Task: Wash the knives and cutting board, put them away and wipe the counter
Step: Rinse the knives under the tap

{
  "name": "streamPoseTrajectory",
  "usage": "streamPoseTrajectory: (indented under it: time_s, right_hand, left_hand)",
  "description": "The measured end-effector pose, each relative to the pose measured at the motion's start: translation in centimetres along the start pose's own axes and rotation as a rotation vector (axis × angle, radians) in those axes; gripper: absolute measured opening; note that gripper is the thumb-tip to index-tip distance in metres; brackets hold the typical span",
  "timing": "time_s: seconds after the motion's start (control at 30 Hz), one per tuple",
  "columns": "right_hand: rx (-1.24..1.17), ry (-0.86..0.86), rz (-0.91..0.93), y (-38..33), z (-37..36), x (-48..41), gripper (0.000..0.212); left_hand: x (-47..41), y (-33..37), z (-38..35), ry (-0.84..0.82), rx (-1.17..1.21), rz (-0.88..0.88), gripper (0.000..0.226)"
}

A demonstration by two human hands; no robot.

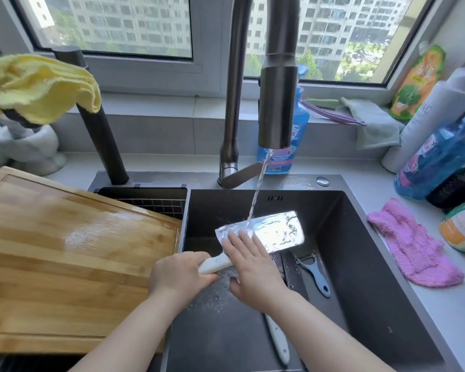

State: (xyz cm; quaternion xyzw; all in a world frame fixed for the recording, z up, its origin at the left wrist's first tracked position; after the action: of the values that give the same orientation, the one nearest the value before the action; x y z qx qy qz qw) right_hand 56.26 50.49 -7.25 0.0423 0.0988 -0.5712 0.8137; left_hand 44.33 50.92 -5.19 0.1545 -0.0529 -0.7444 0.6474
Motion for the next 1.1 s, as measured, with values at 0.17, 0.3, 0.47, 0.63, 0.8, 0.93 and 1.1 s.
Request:
streamPoseTrajectory:
  time_s: [0.17,0.3,0.47,0.63,0.8,0.93,1.1]
  right_hand:
    - [0.054,0.054,-0.159,3.4,0.4,1.3,0.093]
    - [0.058,0.011,-0.159,1.8,0.1,1.8,0.095]
    - [0.047,-0.035,-0.028,2.1,0.8,0.9,0.091]
    - [0.090,-0.089,-0.252,7.2,2.0,-0.1,0.078]
    - [-0.065,0.032,0.056,0.3,1.6,-1.1,0.084]
    - [-0.018,0.041,-0.044,3.2,1.6,-0.3,0.078]
    - [-0.045,-0.065,-0.197,3.4,0.6,0.8,0.076]
  left_hand:
    - [0.3,0.0,0.4,0.015,0.007,0.009,0.033]
    - [0.5,0.2,0.4,0.027,0.018,0.036,0.031]
    - [0.7,0.0,1.1,0.041,0.039,0.040,0.029]
    - [0.9,0.0,1.8,0.053,-0.008,0.012,0.031]
    - [0.8,1.1,1.8,0.051,-0.009,-0.021,0.030]
    - [0.9,0.7,1.8,0.025,-0.019,-0.022,0.022]
    - [1.2,0.4,1.2,0.004,-0.009,0.023,0.020]
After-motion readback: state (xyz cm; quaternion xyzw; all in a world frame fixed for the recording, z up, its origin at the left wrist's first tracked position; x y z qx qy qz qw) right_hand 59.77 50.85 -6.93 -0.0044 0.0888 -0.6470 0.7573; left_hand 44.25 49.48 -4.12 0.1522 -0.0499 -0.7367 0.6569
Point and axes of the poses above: each hand's wrist, its own x-axis away from the middle knuckle, its own z-axis out of the back of the hand, y = z × x, the point moved 7 cm from there along -x, towards the middle knuckle, and after that the axes turned 12 degrees about y, right-handed, at the moved point
